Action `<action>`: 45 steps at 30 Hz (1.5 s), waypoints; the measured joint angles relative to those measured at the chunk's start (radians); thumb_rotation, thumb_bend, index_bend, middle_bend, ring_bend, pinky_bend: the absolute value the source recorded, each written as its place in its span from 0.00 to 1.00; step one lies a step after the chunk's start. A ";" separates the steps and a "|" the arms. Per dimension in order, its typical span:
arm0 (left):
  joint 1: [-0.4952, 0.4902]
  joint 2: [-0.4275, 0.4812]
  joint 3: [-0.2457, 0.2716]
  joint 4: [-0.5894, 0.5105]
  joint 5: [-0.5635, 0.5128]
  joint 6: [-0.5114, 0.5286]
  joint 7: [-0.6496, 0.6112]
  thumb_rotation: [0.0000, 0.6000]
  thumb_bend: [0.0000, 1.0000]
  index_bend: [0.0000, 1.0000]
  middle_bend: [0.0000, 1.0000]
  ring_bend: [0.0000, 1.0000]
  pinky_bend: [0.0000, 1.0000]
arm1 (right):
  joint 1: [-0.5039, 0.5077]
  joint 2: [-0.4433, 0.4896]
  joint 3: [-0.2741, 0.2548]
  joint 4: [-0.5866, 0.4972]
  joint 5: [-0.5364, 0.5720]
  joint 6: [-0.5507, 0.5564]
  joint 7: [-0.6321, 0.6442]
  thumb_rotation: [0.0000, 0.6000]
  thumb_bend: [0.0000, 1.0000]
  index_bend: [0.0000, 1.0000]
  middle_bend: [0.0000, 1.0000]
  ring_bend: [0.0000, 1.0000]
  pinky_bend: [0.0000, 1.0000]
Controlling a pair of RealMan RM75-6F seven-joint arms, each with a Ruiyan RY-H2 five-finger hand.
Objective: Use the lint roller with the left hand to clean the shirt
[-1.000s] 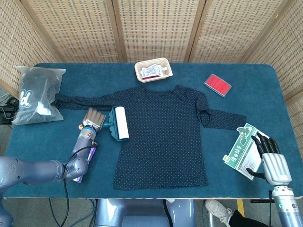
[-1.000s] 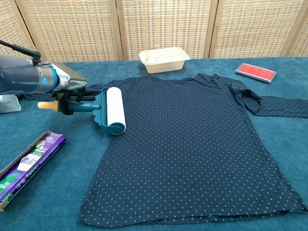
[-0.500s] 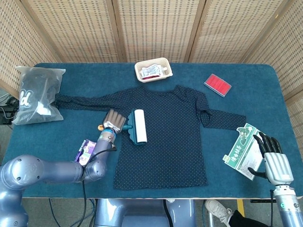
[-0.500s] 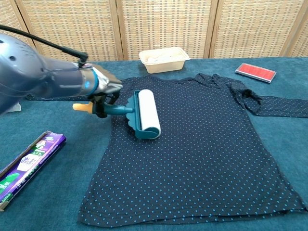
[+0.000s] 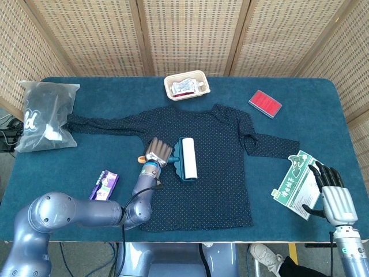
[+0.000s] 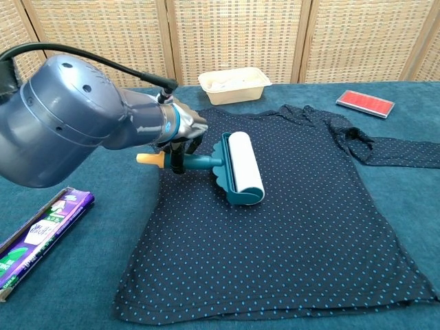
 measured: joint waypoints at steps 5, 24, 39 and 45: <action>0.025 0.028 0.012 -0.016 0.011 0.001 -0.010 1.00 1.00 0.86 0.70 0.69 0.63 | -0.001 -0.001 -0.001 -0.004 -0.003 0.004 -0.007 1.00 0.16 0.00 0.00 0.00 0.01; 0.208 0.187 0.123 -0.021 0.160 -0.057 -0.165 1.00 0.85 0.62 0.49 0.52 0.49 | -0.002 -0.011 -0.015 -0.023 -0.030 0.018 -0.054 1.00 0.16 0.00 0.00 0.00 0.01; 0.297 0.278 0.169 -0.085 0.394 -0.063 -0.304 1.00 0.21 0.01 0.00 0.00 0.02 | -0.004 -0.015 -0.013 -0.020 -0.030 0.025 -0.061 1.00 0.16 0.00 0.00 0.00 0.01; 0.347 0.312 0.159 -0.133 0.497 -0.036 -0.413 1.00 0.20 0.00 0.00 0.00 0.00 | -0.005 -0.013 -0.015 -0.024 -0.037 0.033 -0.062 1.00 0.16 0.00 0.00 0.00 0.01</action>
